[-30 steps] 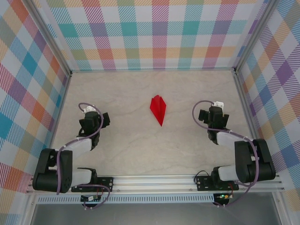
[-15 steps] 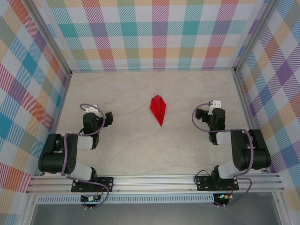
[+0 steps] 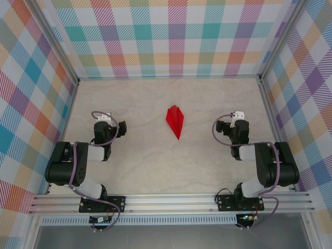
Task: Fold a paper plane with a square sheet of paper (pick it up from the middle)
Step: Reset both arms
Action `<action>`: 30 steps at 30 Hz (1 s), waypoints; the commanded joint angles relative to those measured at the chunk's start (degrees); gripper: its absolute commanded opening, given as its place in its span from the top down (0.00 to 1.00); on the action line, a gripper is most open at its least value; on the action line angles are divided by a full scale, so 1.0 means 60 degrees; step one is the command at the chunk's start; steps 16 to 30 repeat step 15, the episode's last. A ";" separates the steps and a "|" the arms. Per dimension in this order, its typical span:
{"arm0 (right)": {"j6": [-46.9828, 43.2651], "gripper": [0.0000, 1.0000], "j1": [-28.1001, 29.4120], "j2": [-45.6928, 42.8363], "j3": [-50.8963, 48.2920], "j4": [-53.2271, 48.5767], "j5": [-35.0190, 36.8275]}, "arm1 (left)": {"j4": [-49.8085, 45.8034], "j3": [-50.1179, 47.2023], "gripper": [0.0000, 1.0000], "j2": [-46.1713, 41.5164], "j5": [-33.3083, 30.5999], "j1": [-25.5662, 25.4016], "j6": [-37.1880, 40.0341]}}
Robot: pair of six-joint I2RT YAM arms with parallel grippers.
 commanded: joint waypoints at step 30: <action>-0.0010 0.00 -0.0055 0.0046 0.0123 0.0422 -0.0125 | -0.0132 0.0297 0.00 0.0106 0.0072 -0.0144 0.0322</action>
